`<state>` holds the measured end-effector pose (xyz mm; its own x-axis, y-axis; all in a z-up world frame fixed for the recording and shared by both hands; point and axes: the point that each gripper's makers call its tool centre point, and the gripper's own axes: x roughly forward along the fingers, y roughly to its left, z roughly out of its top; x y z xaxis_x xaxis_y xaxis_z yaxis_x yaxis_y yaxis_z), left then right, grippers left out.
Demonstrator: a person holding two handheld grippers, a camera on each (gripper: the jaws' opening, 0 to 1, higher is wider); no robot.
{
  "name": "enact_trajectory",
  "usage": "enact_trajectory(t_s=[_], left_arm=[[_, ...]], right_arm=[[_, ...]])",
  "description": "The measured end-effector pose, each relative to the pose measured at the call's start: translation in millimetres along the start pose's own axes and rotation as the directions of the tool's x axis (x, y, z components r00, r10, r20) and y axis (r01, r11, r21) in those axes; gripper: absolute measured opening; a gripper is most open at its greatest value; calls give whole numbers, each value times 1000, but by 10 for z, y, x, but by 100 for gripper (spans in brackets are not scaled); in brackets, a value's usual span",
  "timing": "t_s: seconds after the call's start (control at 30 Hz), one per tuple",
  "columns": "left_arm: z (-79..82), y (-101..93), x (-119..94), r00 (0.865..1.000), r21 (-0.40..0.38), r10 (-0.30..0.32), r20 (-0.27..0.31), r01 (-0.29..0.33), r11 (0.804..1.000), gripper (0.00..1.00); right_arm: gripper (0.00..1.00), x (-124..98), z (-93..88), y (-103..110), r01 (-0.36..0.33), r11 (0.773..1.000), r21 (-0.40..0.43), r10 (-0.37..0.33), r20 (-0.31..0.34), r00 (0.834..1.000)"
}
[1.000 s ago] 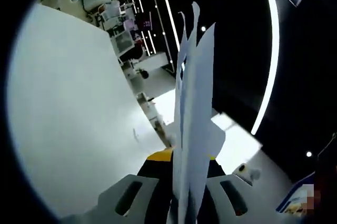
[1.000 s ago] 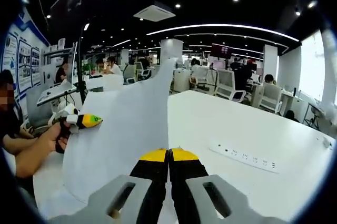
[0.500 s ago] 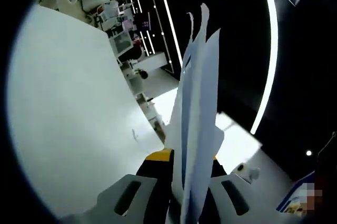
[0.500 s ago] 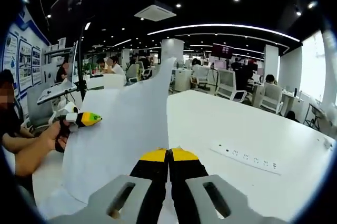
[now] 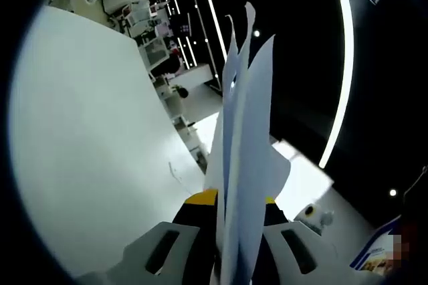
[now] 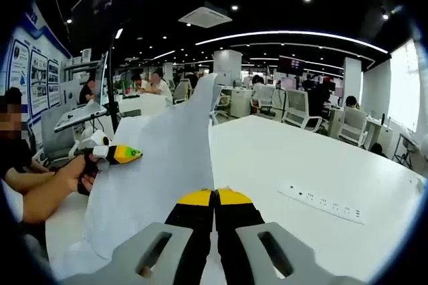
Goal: Organize the stack of printing papers by aligning and flattening the scattered papers on the table
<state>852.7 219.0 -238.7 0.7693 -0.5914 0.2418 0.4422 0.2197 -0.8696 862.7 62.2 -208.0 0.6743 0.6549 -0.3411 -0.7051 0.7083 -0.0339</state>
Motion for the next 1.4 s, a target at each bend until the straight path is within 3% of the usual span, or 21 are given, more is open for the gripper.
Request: enact_trajectory(t_s=[0.57, 1.4], left_arm=[[-14, -11, 3, 1000, 4, -1, -2, 1, 1000, 15], [-31, -21, 24, 1000, 12, -4, -12, 4, 1000, 15]], right_arm=[[0, 71, -20, 149, -40, 999, 32, 40, 0, 999], [0, 195, 52, 379, -81, 997, 10, 81, 33, 996]])
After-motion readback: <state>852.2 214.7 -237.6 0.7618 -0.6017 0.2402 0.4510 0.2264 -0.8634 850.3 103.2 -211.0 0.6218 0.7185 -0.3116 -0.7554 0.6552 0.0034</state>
